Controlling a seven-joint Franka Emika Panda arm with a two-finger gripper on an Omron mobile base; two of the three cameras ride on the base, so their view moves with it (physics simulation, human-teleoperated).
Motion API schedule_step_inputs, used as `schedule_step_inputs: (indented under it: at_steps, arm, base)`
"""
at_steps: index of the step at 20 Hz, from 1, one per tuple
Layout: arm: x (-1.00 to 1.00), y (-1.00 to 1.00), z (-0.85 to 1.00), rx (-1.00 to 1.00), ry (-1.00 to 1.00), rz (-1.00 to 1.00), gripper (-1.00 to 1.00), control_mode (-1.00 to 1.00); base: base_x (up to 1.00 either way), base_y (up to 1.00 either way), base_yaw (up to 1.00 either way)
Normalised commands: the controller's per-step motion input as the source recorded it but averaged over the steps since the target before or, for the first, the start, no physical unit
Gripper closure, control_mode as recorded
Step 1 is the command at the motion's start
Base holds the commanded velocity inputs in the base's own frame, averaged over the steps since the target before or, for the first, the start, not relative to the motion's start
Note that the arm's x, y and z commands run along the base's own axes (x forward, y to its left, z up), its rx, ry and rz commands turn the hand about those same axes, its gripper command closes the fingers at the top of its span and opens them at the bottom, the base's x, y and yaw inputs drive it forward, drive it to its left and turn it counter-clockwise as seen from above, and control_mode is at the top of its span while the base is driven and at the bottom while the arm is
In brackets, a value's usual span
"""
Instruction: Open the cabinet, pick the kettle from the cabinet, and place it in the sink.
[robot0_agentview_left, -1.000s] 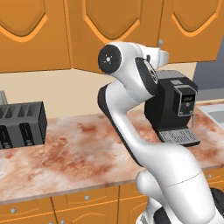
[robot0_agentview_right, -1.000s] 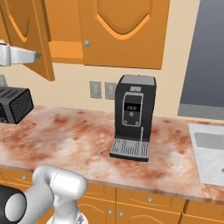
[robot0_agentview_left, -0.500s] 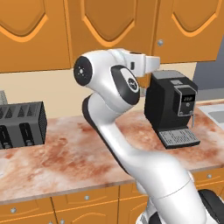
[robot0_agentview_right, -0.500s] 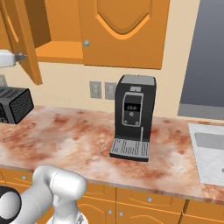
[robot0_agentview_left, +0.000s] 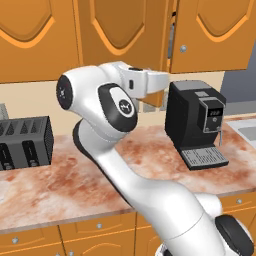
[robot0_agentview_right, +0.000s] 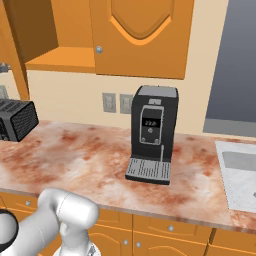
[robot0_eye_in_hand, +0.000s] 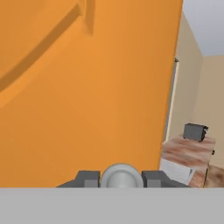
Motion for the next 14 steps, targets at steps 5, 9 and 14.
schedule_step_inputs:
  at_steps: [5,9,14]
  arm:
    - [-0.17,0.17,0.01,0.02,0.0,-0.03,-1.0,-1.0]
    - [-0.29,-0.01,-0.05,0.11,0.0,0.0,-1.0,-1.0]
    - [-0.34,-0.01,-0.09,0.15,0.0,0.0,-1.0,-1.0]
  base:
    - [0.0,0.0,0.0]
    - [0.0,0.0,0.0]
    - [0.0,0.0,0.0]
